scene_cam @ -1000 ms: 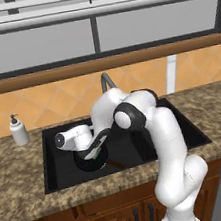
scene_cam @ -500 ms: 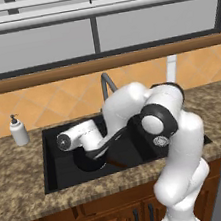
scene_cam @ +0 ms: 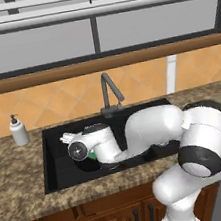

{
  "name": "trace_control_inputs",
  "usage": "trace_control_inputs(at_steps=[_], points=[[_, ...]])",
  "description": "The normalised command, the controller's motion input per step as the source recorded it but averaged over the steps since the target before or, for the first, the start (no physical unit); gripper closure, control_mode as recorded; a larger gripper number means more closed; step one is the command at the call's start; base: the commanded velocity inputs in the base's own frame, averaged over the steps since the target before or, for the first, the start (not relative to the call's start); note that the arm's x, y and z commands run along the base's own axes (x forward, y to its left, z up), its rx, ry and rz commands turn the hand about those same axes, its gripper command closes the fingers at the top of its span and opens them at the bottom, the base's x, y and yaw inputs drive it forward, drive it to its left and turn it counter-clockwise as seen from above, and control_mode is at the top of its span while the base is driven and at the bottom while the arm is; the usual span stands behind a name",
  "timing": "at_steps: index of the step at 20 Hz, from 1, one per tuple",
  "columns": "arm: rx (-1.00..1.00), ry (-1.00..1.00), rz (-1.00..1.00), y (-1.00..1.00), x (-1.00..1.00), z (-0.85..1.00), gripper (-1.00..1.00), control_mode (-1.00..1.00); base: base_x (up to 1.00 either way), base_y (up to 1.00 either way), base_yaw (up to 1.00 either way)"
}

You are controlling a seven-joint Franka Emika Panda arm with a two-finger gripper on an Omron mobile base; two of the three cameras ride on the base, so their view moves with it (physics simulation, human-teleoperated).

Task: Pick the pan and sponge and place them into the sink. Then turn on the water.

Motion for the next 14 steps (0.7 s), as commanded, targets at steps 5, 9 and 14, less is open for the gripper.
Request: trace_control_inputs(at_steps=[5, 9, 14], points=[[0.38, 0.0, 0.0, -0.32, -1.0, 0.43, -1.0, -1.0, 0.0, 0.0, 0.0], [0.42, 0.01, 0.0, -0.54, -0.91, 0.53, -1.0, -1.0, 0.0, 0.0, 0.0], [0.49, 0.14, 0.0, -0.66, -0.58, 0.68, -1.0, -1.0, 0.0, 0.0, 0.0]])
